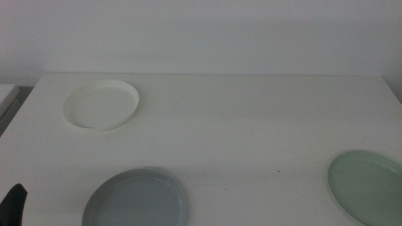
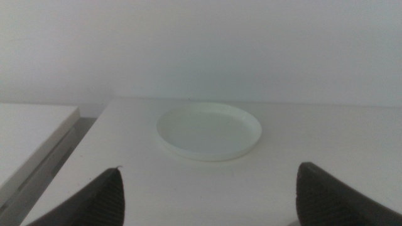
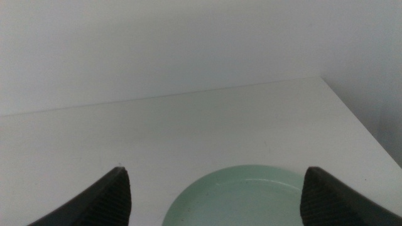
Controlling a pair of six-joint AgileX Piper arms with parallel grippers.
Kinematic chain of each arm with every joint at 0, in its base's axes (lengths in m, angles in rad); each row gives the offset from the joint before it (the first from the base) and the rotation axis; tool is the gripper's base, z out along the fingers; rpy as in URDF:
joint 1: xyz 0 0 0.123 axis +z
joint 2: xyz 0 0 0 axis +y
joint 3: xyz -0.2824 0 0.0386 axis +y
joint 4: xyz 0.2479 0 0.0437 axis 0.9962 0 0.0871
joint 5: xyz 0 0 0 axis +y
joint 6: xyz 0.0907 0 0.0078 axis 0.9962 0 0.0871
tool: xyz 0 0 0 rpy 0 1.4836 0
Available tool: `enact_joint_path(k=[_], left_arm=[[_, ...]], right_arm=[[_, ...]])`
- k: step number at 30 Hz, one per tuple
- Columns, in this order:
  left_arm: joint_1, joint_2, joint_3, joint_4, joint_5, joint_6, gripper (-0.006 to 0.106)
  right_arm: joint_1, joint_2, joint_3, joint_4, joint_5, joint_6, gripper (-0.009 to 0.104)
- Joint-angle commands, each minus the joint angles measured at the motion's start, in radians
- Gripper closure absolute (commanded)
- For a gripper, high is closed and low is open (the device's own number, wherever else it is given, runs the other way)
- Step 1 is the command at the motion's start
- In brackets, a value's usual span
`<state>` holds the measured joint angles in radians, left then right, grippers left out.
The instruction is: Stack the three bowls on top of each other.
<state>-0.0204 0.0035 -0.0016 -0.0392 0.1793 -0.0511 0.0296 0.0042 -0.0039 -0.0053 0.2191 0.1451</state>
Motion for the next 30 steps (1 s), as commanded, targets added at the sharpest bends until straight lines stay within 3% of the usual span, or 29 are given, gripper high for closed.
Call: enact_joint_path(k=[1, 12, 19, 27, 30], left_arm=[[0.001, 0.02, -0.044, -0.002, 0.022, -0.002, 0.007], [0.001, 0.584, -0.642, 0.023, 0.589, -0.002, 0.007], [0.001, 0.841, -0.778, -0.042, 0.932, -0.157, 0.007], [-0.001, 1.098, -0.778, -0.165, 0.911, -0.015, 0.007], [-0.028, 1.188, -0.778, -0.16, 0.865, 0.024, 0.007]], right_arm=[[-0.005, -0.004, 0.004, -0.011, -0.009, -0.006, 0.004], [-0.005, -0.004, 0.004, -0.011, -0.009, -0.006, 0.004], [-0.005, -0.004, 0.004, -0.011, -0.009, -0.006, 0.004], [-0.005, -0.004, 0.004, -0.011, -0.009, -0.006, 0.004], [-0.005, -0.004, 0.004, -0.011, -0.009, -0.006, 0.004]])
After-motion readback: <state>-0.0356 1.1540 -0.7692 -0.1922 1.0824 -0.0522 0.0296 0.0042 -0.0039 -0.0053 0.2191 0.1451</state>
